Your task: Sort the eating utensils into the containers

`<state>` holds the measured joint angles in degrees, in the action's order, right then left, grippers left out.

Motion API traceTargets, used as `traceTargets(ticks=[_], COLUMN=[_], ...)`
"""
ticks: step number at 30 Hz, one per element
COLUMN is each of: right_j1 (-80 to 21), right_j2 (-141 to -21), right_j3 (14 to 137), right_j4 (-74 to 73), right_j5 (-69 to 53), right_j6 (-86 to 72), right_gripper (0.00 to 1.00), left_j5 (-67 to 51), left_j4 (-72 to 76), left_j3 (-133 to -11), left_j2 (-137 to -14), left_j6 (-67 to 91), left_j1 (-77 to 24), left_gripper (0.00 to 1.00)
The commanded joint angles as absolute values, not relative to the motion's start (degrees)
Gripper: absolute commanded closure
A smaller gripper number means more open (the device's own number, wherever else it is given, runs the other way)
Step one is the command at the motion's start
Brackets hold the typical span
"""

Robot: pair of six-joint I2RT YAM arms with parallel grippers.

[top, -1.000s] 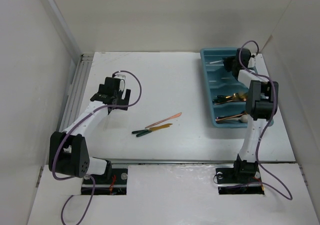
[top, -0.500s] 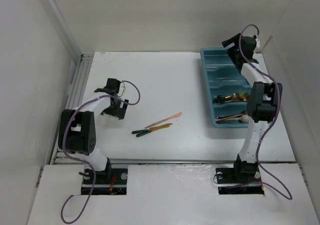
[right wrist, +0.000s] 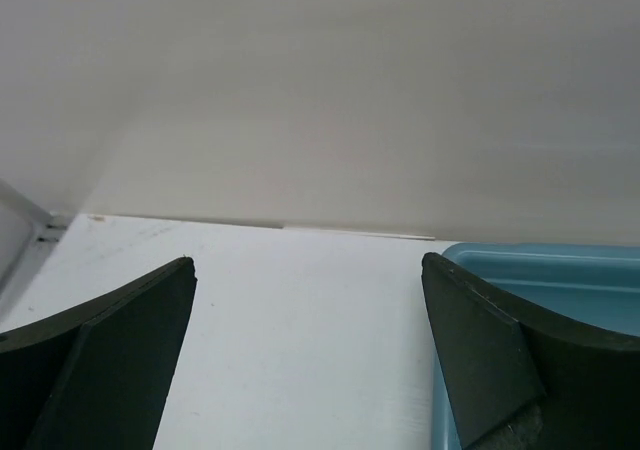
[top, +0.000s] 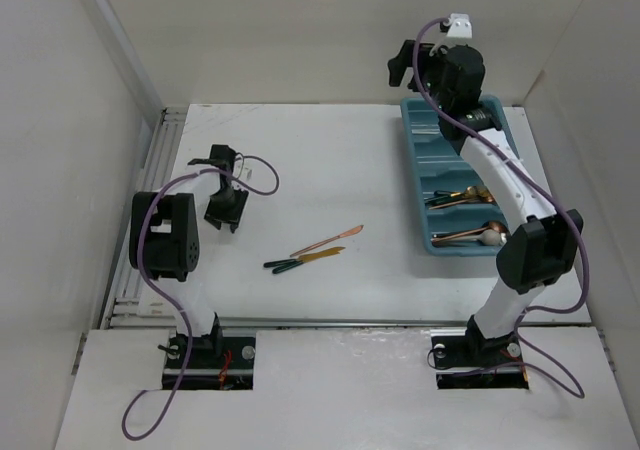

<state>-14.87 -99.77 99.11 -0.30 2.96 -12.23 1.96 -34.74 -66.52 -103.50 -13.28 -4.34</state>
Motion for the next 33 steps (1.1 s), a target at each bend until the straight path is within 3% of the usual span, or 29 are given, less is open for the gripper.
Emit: traceTargets(ticks=[1,3,4,9,16,20,22,27,33], right_j1=[-16.52,-18.36,-18.89,-22.14,-26.79,-34.70,-36.38,-36.91,-36.39], right_j2=[-97.92,-95.99,-95.28,-92.46,-95.27,-97.98,-99.05,-103.43,-109.42], right_j3=[97.73,97.73,97.04,95.89,97.55,97.56,99.31,101.59,107.48], right_j4=[-4.39,-5.19,-5.71,-6.23,-17.13,-17.75,-16.88,-5.90,-5.19], right_j5=[8.86,10.10,10.80,12.40,0.88,-2.44,-10.49,-21.35,-19.35], right_j6=[-3.26,-1.07,-0.53,3.42,10.72,16.51,17.05,6.34,-0.96], right_gripper=[0.01,0.01,0.01,0.01,0.00,0.00,0.00,0.00,0.00], left_j5=[-0.70,-1.49,-1.49,-8.07,-22.75,-28.30,-29.08,-29.09,-30.14], left_j4=[-37.26,-37.27,-37.27,-36.74,-33.84,-18.69,-15.57,-13.72,-12.92], left_j3=[-67.93,-68.46,-68.47,-71.97,-92.46,-94.05,-94.04,-96.33,-97.56], left_j2=[-108.97,-110.91,-110.92,-110.49,-102.48,-96.35,-95.80,-95.80,-95.80], left_j6=[-15.29,-15.29,-15.29,-13.45,-5.10,5.95,10.62,12.47,14.85], left_j1=[-2.82,-2.81,-2.81,-2.81,-3.43,-5.35,-7.11,-10.72,-12.57], left_gripper=[0.65,0.91,1.00,1.00,1.00,1.00,1.00,1.00,1.00])
